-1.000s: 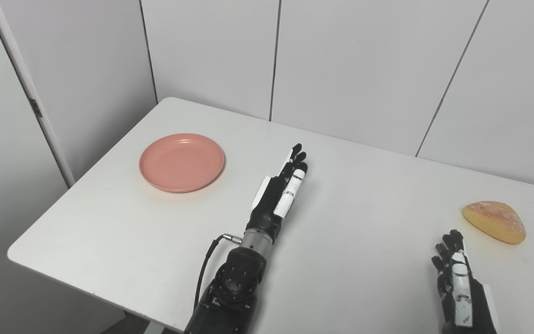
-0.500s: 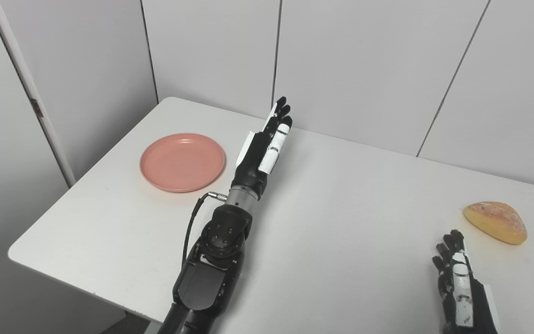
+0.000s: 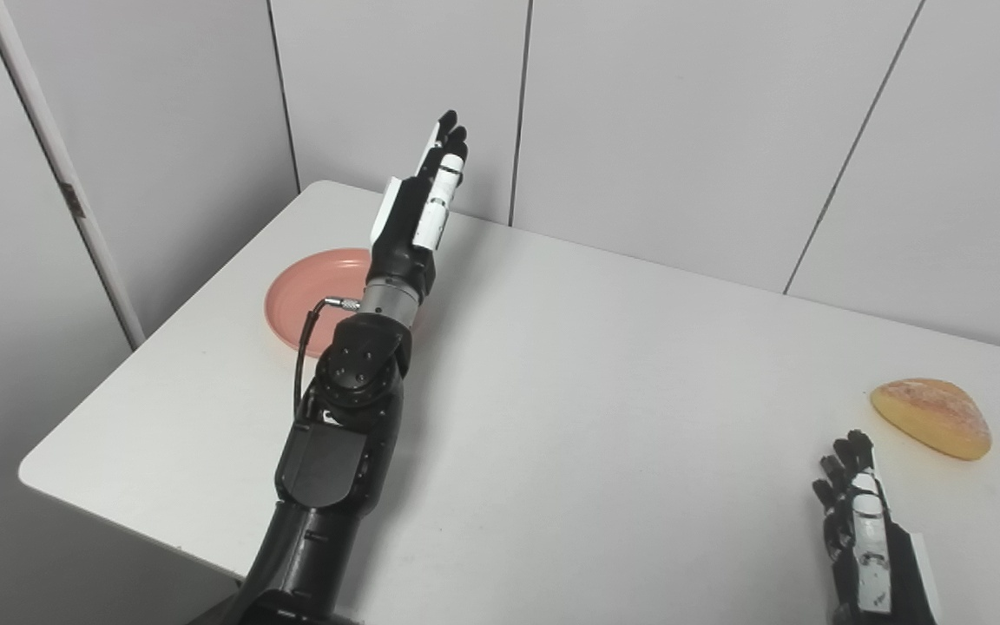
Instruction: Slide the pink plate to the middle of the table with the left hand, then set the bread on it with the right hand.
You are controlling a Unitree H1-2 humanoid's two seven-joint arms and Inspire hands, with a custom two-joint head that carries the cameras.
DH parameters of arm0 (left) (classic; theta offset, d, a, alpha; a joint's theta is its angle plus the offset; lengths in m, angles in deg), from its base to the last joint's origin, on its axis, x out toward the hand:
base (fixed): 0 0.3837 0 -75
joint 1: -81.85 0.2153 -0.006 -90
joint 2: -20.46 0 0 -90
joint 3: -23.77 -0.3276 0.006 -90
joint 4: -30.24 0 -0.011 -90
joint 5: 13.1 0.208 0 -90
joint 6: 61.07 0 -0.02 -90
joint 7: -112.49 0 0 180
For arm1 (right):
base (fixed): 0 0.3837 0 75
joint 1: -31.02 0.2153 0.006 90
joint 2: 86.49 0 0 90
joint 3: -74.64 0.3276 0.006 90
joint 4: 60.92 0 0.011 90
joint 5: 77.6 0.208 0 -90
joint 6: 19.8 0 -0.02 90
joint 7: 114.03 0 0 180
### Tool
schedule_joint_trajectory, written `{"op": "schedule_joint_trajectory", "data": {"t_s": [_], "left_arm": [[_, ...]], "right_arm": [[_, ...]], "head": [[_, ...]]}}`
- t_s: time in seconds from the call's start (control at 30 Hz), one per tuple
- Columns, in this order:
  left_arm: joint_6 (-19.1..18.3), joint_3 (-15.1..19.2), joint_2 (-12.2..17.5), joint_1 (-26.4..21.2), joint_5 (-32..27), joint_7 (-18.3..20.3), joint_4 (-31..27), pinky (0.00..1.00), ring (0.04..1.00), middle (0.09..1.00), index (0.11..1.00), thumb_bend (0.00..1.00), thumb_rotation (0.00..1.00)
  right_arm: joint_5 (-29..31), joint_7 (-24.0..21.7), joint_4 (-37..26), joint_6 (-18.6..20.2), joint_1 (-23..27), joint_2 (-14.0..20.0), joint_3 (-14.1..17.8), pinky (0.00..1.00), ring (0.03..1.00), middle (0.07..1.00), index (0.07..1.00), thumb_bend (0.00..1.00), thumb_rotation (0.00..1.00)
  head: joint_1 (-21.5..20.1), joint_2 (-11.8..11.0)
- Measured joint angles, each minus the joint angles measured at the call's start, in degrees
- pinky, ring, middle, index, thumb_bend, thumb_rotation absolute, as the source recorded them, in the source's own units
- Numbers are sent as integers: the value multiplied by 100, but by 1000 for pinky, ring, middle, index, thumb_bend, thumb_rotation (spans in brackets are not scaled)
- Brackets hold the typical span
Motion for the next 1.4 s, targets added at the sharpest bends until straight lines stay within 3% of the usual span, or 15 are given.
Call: {"op": "schedule_joint_trajectory", "data": {"t_s": [0.3, 0.4, 0.57, 1.0, 1.4], "left_arm": [[-145, 308, 280, 0, -57, -103, 23, 987, 966, 973, 972, 411, 1000], [-166, 490, 380, 0, -188, -117, 70, 999, 996, 988, 991, 407, 1000], [-170, 742, 560, -36, -374, -181, 419, 979, 969, 969, 977, 394, 1000], [85, 1026, 998, -58, -630, -189, 1460, 944, 947, 951, 957, 400, 1000], [208, 1266, 1272, -53, -970, -165, 1821, 945, 940, 934, 935, 398, 1000]], "right_arm": [[56, -17, 32, 0, 30, 35, 5, 1000, 1000, 1000, 1000, 165, 1000], [49, -11, 40, 0, 35, 40, 8, 1000, 1000, 1000, 1000, 161, 1000], [75, -21, 46, 0, 37, 54, 17, 1000, 1000, 1000, 1000, 167, 1000], [131, -29, 55, 1, 50, 55, 57, 1000, 1000, 1000, 1000, 167, 1000], [165, -120, 86, 1, 67, 76, 71, 1000, 1000, 1000, 1000, 170, 1000]], "head": [[26, -9], [35, -18], [62, -26], [132, -26], [167, -18]]}}
